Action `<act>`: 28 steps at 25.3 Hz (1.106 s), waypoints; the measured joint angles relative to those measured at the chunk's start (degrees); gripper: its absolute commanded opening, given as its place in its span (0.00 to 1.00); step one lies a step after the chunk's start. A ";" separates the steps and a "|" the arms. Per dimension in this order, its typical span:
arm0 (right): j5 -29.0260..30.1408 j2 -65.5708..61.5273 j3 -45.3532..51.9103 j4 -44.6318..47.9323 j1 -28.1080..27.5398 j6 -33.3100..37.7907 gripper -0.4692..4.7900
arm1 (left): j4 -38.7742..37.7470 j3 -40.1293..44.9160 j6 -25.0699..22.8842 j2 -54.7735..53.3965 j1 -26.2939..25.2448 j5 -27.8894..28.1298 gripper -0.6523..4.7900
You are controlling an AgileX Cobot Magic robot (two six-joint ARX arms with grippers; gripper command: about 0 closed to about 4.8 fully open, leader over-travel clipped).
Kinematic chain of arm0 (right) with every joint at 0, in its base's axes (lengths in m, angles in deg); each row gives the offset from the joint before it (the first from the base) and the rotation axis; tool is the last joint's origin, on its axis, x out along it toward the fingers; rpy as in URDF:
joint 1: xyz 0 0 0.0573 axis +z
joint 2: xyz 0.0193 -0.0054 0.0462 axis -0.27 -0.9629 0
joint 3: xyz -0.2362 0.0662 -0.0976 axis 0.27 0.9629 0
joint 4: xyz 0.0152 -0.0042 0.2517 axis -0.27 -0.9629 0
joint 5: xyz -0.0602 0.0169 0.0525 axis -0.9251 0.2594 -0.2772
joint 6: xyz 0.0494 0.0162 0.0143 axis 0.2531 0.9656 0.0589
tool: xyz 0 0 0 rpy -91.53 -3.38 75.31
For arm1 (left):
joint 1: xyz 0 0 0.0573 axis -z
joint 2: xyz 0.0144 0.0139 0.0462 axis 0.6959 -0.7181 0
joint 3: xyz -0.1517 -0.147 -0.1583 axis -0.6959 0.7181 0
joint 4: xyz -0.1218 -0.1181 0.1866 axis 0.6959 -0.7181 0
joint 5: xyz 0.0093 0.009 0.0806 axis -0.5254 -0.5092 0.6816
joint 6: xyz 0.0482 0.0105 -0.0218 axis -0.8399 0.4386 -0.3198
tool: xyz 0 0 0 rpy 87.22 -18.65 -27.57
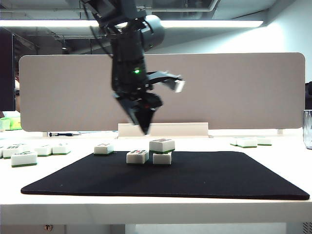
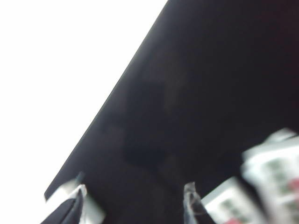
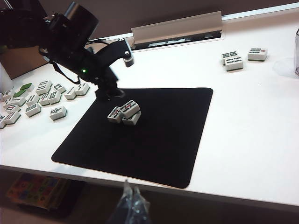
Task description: Arrange four mahjong tiles into a neat stack, creating two layers of paired tiles.
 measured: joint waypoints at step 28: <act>-0.02 0.00 0.00 -0.02 0.00 0.00 0.09 | -14.32 0.11 28.85 -3.30 -3.48 -5.68 0.49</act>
